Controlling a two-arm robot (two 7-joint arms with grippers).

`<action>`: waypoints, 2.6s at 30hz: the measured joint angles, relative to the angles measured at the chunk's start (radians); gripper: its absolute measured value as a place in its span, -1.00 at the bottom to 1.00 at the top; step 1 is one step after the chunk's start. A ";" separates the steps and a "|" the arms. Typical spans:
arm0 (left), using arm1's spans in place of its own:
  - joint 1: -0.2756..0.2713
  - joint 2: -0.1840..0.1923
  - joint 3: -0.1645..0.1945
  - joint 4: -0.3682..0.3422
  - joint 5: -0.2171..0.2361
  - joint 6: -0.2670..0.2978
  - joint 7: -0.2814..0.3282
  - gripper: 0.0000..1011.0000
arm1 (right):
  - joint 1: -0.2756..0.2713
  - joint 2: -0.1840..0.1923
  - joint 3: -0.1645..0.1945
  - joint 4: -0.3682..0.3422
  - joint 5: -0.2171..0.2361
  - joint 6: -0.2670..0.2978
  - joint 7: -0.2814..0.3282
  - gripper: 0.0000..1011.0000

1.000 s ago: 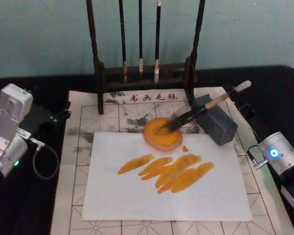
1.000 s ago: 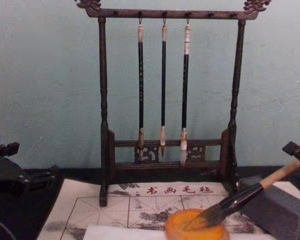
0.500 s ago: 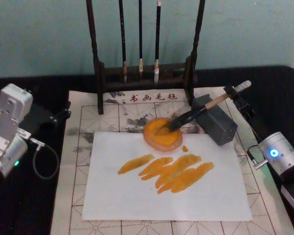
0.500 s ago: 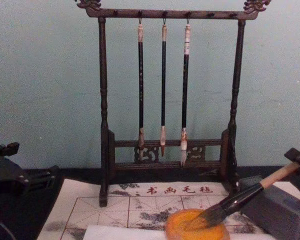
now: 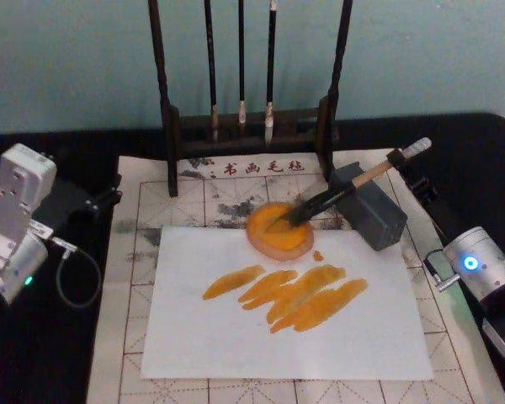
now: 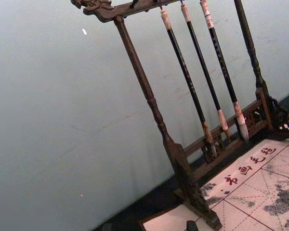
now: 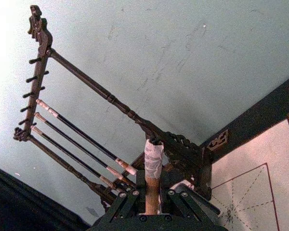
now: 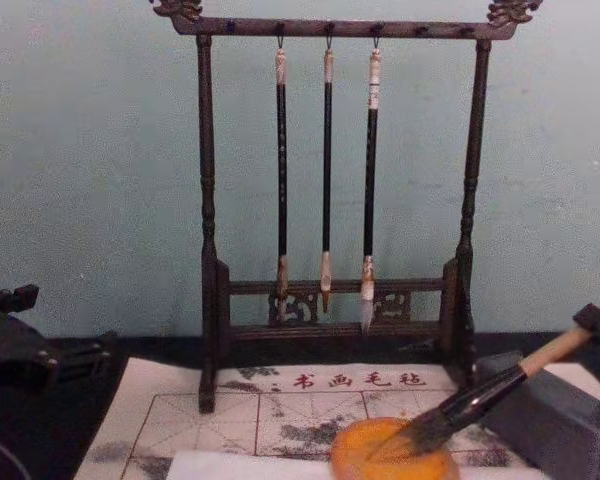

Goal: Pick up the brush from the inkstone, write on the paper, then place the brush back to its original position.

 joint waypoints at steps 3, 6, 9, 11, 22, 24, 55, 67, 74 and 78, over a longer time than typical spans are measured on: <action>0.000 0.000 0.000 0.000 0.000 0.000 0.000 0.98 | 0.000 0.000 0.000 0.000 0.000 0.000 0.000 -0.64; 0.000 0.000 0.000 0.000 0.000 0.000 0.000 0.98 | 0.000 0.000 0.000 0.000 0.000 0.000 0.000 -0.64; 0.000 0.000 0.000 0.000 0.000 0.000 0.000 0.98 | 0.000 0.000 0.000 0.000 0.000 0.000 0.000 -0.64; 0.000 0.000 0.000 0.000 0.000 0.000 0.000 0.98 | 0.000 0.000 0.000 0.000 0.000 0.000 0.000 -0.64; 0.000 0.000 0.000 0.000 0.000 0.000 0.000 0.98 | -0.001 0.003 0.000 -0.001 0.010 0.005 0.001 -0.64; 0.000 0.000 0.000 0.000 0.000 0.000 0.000 0.98 | -0.003 0.005 0.002 -0.005 0.022 0.011 0.002 -0.64; 0.000 0.000 0.000 0.000 0.000 0.000 0.000 0.98 | -0.068 0.154 -0.060 -0.247 -0.004 -0.062 -0.008 -0.64; 0.000 0.000 0.000 0.000 0.000 0.000 0.000 0.98 | -0.072 0.232 -0.103 -0.312 -0.057 -0.100 0.013 -0.64; 0.000 0.000 0.000 0.000 0.000 0.000 0.000 0.98 | -0.077 0.260 -0.121 -0.336 -0.098 -0.128 0.017 -0.64; 0.000 0.000 0.000 0.000 0.000 0.000 0.000 0.98 | -0.080 0.267 -0.126 -0.342 -0.111 -0.135 0.019 -0.64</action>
